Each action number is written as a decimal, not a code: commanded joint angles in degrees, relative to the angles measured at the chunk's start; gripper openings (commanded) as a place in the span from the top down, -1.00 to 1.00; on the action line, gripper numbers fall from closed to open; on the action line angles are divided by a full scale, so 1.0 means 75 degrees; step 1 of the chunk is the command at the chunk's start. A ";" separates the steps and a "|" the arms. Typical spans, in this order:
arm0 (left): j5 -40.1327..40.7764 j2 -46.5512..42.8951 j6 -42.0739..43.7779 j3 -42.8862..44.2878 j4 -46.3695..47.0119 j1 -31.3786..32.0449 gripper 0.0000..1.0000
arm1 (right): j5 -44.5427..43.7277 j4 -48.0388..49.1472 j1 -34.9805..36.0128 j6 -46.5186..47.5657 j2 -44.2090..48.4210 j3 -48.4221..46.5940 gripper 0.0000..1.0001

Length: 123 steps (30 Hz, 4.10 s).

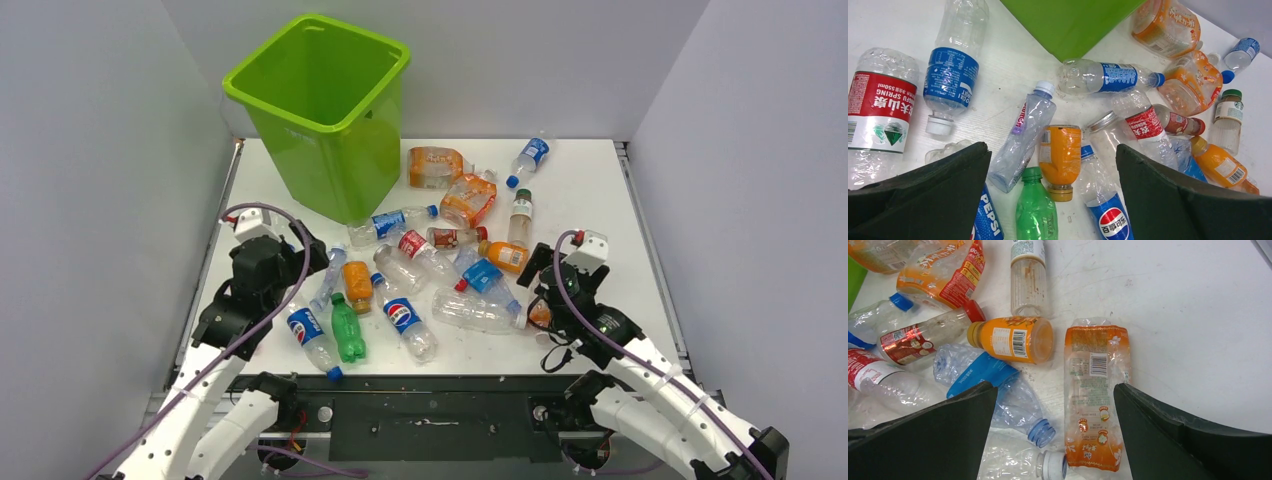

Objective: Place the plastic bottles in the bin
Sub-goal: Pick up the plastic bottle at the center of the board, then place the plastic bottle in the trash bin.

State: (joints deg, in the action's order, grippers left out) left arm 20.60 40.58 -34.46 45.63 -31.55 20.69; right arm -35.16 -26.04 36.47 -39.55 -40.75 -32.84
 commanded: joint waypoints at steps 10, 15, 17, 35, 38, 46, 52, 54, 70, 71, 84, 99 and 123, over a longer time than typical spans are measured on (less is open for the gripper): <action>0.0113 -0.0546 0.0190 0.0049 0.0265 0.0019 -0.92 | 0.0364 0.0085 -0.0513 0.0785 -0.0448 -0.1005 -0.79; -0.0007 -0.0596 0.0270 0.0022 0.0312 -0.0003 -0.92 | 0.1862 0.0507 -0.2406 0.0748 -0.1256 -0.1277 -0.79; -0.0075 -0.0670 0.0270 0.0011 0.0326 -0.0038 -0.92 | 0.1854 0.0728 -0.2633 0.0498 -0.1551 -0.1314 -0.79; -0.1903 -0.1019 0.0744 -0.0424 0.1114 -0.0005 -0.92 | 0.2799 0.3315 -0.3069 0.0125 -0.5637 -0.2127 -0.80; -0.1866 -0.1112 0.0777 -0.0423 0.1080 -0.0004 -0.92 | 0.2703 0.3256 -0.3118 0.0369 -0.6498 -0.2951 -0.80; -0.1752 -0.1337 0.0834 -0.0488 0.1112 -0.0004 -0.92 | 0.2891 0.2783 -0.3295 0.0869 -0.8427 -0.4643 -0.86; -0.1623 -0.1332 0.0833 -0.0470 0.1072 -0.0004 -0.92 | 0.2853 0.2107 -0.3339 0.1139 -0.9268 -0.5617 -0.94; -0.1632 -0.1324 0.0840 -0.0482 0.1087 -0.0004 -0.92 | 0.2888 0.2046 -0.3339 0.1160 -0.9425 -0.5748 -0.94; -0.1613 -0.1438 0.0969 -0.0566 0.1187 0.0007 -0.93 | 0.3391 0.2082 -0.3408 0.1041 -0.9476 -0.5774 0.05; -0.1604 -0.1483 0.0982 -0.0589 0.1231 0.0007 -0.93 | 0.3387 0.2134 -0.3405 0.0994 -0.9266 -0.5704 0.07; -0.3949 -0.1236 0.0516 -0.0503 0.2286 0.0137 -0.92 | 0.4538 0.4538 -0.2178 0.0830 -0.3595 -0.3084 0.16; -0.5050 0.1280 0.0522 0.0104 0.6416 0.4040 -0.92 | 0.7884 1.0208 -0.0613 -0.1568 -0.0499 0.0392 0.17; -0.5987 0.3273 0.0498 0.0975 0.7612 0.4507 -0.43 | 0.6845 1.2497 0.0798 -0.2037 -0.1171 0.0881 0.19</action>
State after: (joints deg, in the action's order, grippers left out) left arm -21.54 64.38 -30.85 50.85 20.93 54.13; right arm 17.82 62.94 41.43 -56.58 -49.93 -25.23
